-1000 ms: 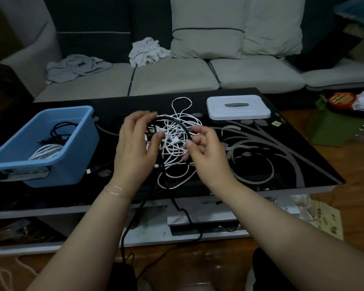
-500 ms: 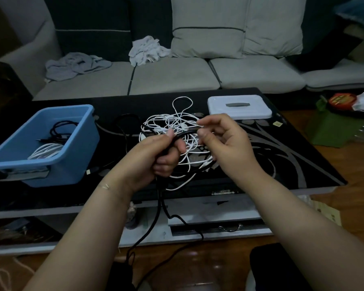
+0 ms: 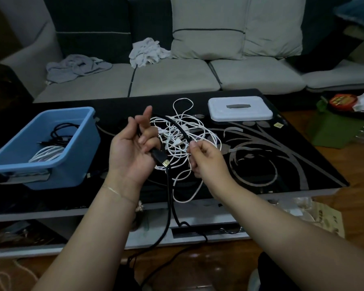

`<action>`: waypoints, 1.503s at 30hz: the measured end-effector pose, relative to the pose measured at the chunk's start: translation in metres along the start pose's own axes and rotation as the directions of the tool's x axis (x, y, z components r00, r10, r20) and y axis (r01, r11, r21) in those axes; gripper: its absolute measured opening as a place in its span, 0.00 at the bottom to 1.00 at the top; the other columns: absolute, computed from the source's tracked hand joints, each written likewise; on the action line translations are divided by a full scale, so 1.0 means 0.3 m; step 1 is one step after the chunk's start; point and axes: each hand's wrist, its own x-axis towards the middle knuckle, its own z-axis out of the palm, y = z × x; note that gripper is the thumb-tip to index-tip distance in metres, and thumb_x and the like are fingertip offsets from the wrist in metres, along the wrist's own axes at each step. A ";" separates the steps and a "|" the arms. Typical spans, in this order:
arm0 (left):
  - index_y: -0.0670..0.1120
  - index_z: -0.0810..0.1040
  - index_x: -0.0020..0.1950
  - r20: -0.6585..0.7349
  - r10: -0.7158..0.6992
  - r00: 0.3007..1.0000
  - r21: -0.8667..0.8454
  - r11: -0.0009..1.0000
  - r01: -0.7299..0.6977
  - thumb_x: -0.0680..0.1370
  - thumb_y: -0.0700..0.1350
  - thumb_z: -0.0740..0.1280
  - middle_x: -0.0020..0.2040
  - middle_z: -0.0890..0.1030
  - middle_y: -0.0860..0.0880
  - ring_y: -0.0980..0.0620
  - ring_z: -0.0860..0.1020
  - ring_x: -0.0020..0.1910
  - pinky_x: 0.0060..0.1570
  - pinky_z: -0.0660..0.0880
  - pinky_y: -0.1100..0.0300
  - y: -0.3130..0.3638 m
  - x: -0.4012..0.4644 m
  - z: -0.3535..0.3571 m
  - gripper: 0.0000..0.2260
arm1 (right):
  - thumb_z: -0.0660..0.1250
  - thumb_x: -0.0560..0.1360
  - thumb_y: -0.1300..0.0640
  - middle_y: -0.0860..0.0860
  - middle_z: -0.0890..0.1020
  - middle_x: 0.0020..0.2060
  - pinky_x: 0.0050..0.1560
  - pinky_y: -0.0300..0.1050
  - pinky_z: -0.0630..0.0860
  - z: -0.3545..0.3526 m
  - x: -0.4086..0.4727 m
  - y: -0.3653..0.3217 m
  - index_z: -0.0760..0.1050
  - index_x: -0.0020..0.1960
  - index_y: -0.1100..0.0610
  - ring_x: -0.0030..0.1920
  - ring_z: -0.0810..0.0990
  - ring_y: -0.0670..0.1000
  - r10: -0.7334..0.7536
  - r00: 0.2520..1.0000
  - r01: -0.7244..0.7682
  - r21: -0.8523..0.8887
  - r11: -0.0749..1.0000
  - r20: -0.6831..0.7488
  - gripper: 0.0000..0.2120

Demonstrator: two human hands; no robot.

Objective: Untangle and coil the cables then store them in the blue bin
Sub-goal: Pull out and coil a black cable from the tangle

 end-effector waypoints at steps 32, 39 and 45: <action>0.46 0.73 0.56 -0.007 0.214 0.977 0.316 0.927 -0.201 0.84 0.53 0.50 0.41 0.82 0.57 0.59 0.61 0.20 0.22 0.59 0.69 0.106 -0.035 -0.012 0.16 | 0.53 0.83 0.57 0.50 0.71 0.20 0.21 0.34 0.66 0.007 -0.091 -0.051 0.75 0.56 0.58 0.17 0.65 0.46 0.318 0.870 -0.214 -0.291 0.932 0.377 0.12; 0.42 0.67 0.66 -0.021 0.221 0.975 0.409 0.892 -0.194 0.85 0.47 0.50 0.48 0.84 0.53 0.60 0.79 0.35 0.33 0.74 0.68 0.065 -0.024 -0.026 0.15 | 0.54 0.83 0.51 0.49 0.72 0.27 0.32 0.40 0.67 -0.015 -0.095 -0.051 0.75 0.53 0.59 0.29 0.71 0.49 0.313 0.858 0.138 -0.770 0.624 0.407 0.15; 0.43 0.71 0.64 0.058 0.273 0.960 0.768 0.602 -0.217 0.84 0.40 0.53 0.61 0.79 0.53 0.47 0.79 0.61 0.57 0.78 0.57 0.004 -0.005 -0.062 0.11 | 0.55 0.81 0.50 0.54 0.80 0.46 0.49 0.50 0.75 -0.016 -0.109 -0.048 0.72 0.54 0.56 0.49 0.77 0.56 0.272 0.833 0.361 -0.846 0.393 0.481 0.11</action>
